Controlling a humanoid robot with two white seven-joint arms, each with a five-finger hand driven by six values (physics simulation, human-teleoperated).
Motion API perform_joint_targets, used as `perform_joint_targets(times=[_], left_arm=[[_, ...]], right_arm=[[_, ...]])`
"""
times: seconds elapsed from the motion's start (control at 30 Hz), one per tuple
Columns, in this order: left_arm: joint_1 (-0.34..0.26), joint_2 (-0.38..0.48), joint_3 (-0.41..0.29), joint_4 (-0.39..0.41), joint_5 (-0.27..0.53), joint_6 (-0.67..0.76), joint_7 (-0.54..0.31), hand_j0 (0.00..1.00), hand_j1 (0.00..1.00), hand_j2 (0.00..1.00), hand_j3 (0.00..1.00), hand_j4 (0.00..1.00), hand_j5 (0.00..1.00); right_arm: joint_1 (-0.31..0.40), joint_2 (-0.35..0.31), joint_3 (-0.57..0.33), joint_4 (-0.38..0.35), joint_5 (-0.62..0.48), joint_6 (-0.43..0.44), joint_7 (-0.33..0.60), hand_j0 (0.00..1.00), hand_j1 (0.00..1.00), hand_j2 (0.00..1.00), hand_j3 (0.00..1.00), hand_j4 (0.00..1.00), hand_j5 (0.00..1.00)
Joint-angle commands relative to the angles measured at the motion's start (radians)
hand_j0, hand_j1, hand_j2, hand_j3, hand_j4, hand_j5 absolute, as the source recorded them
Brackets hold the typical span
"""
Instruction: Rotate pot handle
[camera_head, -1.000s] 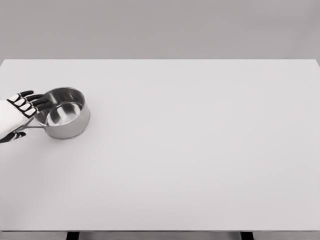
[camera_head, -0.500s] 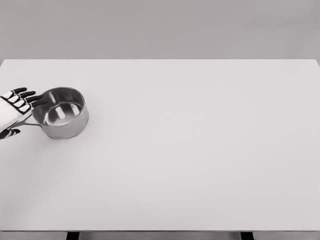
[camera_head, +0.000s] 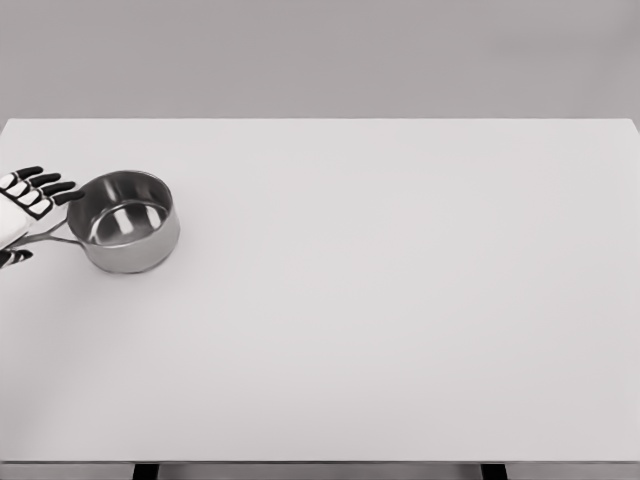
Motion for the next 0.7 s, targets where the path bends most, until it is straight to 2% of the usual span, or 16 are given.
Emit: perform_joint_targets(times=[0.0, 0.4, 0.67], left_arm=[[0.0, -0.003, 0.0, 0.017, 0.004, -0.001, 0.001, 1.0, 1.0, 1.0, 1.0, 1.0, 1.0], [-0.041, -0.019, -0.006, 0.066, 0.003, -0.001, 0.001, 1.0, 1.0, 1.0, 1.0, 1.0, 1.0], [-0.04, -0.016, -0.003, 0.056, 0.007, -0.001, 0.001, 1.0, 1.0, 1.0, 1.0, 1.0, 1.0]], right_arm=[[0.0, 0.0, 0.0, 0.0, 0.0, 0.0, 0.0, 1.0, 1.0, 1.0, 1.0, 1.0, 1.0], [0.0, 0.0, 0.0, 0.0, 0.0, 0.0, 0.0, 1.0, 1.0, 1.0, 1.0, 1.0, 1.0], [0.0, 0.0, 0.0, 0.0, 0.0, 0.0, 0.0, 1.0, 1.0, 1.0, 1.0, 1.0, 1.0]])
